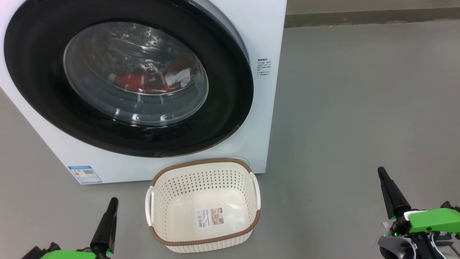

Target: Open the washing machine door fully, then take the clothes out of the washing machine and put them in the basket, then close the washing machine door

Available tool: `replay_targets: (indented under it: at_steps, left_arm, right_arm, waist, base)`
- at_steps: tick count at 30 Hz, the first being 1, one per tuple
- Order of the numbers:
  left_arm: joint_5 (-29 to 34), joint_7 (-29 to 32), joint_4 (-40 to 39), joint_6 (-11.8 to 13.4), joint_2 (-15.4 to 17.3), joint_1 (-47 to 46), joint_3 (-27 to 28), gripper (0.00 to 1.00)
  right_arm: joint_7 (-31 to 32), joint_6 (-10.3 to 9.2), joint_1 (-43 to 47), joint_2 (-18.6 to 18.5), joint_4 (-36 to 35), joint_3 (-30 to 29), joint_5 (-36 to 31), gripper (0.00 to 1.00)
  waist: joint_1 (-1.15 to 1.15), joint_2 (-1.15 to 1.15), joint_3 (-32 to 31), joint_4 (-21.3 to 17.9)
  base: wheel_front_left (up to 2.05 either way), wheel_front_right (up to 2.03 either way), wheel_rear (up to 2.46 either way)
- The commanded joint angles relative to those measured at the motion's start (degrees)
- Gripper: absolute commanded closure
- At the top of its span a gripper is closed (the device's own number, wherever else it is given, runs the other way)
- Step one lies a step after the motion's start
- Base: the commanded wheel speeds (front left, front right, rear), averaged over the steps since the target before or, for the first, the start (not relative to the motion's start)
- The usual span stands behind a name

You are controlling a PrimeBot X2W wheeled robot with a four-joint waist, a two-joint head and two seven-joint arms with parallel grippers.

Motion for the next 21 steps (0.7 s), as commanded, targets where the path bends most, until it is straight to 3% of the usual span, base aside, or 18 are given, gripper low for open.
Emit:
replay_targets:
  at_steps: [1,21]
  left_arm:
    - [0.6,0.2,-1.2,0.0,0.5,-2.4,2.0,1.0]
    - [0.6,0.2,-1.2,0.0,0.5,-2.4,2.0,1.0]
  right_arm:
    - [0.3,0.03,-2.4,-0.5,-1.5,0.8,-0.1,1.0]
    - [0.3,0.03,-2.4,-0.5,-1.5,0.8,-0.1,1.0]
  waist:
    - [0.0,0.0,0.0,0.0]
    - [0.0,0.0,0.0,0.0]
  base:
    - [0.0,0.0,0.0]
    - [0.0,0.0,0.0]
